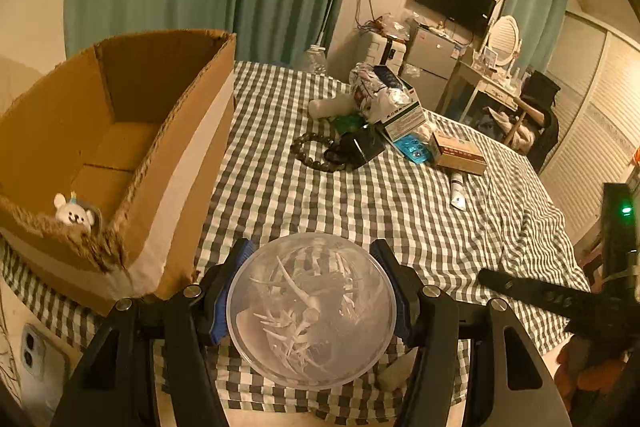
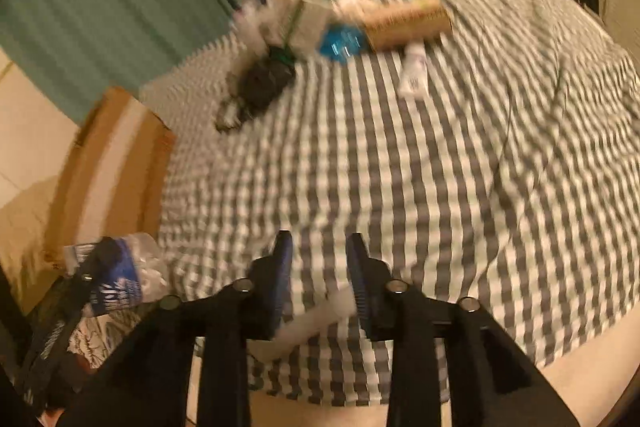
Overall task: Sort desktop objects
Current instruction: 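Carry the tub and foam roll to the box and release both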
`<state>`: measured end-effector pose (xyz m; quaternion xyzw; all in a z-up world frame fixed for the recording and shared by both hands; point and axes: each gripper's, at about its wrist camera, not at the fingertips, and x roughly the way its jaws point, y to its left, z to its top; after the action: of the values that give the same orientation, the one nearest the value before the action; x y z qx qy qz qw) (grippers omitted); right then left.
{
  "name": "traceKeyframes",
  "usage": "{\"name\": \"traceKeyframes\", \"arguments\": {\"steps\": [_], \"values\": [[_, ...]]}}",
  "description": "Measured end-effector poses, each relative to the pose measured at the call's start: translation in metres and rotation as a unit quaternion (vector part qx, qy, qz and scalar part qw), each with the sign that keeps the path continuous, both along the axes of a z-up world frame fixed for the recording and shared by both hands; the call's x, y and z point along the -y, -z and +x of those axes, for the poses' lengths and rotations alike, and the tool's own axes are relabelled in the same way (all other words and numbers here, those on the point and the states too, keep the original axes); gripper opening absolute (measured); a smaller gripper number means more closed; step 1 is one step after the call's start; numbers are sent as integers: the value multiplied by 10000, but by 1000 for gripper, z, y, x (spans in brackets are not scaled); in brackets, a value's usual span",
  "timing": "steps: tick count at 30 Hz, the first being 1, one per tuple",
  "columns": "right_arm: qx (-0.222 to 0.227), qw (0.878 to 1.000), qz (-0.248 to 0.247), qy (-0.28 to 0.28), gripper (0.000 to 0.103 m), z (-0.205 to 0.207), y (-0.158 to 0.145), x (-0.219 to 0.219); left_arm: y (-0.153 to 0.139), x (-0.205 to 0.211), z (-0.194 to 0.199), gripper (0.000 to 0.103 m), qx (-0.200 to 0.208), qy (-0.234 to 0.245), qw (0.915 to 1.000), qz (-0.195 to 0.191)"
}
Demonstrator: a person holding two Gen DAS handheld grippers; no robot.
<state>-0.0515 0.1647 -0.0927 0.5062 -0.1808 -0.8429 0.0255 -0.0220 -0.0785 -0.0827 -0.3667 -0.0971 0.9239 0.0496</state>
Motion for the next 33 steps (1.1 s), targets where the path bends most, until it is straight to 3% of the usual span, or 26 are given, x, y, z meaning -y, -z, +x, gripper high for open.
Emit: {"name": "traceKeyframes", "arguments": {"steps": [9,14,17,23,25,27,30,33], "values": [[1237,9899,639,267,29,-11,45,6,14,-8,2,62,-71,59,9999,-96],[1328,9894,360,465,33,-17,57,0,18,-8,1,62,-69,60,9998,-149],[1314,9898,349,426,43,-16,56,4,18,-6,2,62,-69,47,9999,-142],[1208,9900,686,248,51,-18,57,20,21,-7,2,62,-35,48,9998,-168],[1198,9880,976,42,48,-20,58,28,21,-8,2,62,-43,53,9998,-204],[1099,9867,1193,-91,32,-20,55,33,20,-7,3,62,-52,51,9997,-214],[866,9888,1210,-104,20,-18,46,33,18,-6,7,62,-99,40,9997,-229],[628,9932,976,-37,17,-15,36,29,17,-5,8,62,-117,47,9997,-231]]}}
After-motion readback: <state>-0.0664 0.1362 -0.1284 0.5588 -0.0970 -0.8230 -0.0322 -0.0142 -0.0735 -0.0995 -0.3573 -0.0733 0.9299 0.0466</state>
